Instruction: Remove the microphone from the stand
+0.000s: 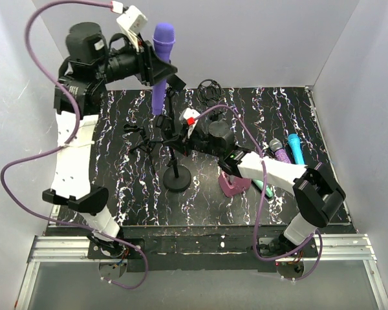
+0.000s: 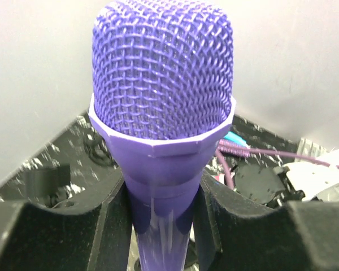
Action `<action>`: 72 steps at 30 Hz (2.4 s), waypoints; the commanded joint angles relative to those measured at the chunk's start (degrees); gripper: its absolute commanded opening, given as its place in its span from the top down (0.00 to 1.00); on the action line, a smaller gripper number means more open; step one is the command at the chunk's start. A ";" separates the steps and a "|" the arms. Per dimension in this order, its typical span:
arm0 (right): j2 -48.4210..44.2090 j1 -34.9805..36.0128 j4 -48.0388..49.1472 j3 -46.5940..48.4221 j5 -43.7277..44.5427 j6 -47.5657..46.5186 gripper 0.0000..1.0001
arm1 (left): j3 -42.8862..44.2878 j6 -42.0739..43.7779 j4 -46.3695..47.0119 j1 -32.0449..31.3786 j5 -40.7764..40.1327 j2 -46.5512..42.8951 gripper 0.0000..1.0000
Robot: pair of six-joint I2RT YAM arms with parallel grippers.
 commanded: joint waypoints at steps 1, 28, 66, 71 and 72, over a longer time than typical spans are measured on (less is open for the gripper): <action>1.49 0.36 -7.47 -1.54 0.47 -4.20 0.99 | 5.37 -3.14 5.26 0.71 -0.43 -2.44 1.00; -5.03 -7.38 -43.96 39.31 -10.95 7.81 0.18 | -33.92 -16.41 27.85 2.29 -15.46 -22.21 1.00; 14.49 -1.66 -36.48 64.73 -8.50 18.20 0.30 | -31.98 -18.70 25.39 2.20 -13.00 -20.54 1.00; 13.54 -1.57 -35.87 62.73 -8.76 16.18 0.47 | -31.37 -19.22 25.74 2.20 -13.17 -19.93 1.00; 12.92 -1.49 -35.43 61.50 -8.42 15.91 0.50 | -31.28 -19.22 25.74 2.29 -13.17 -19.93 1.00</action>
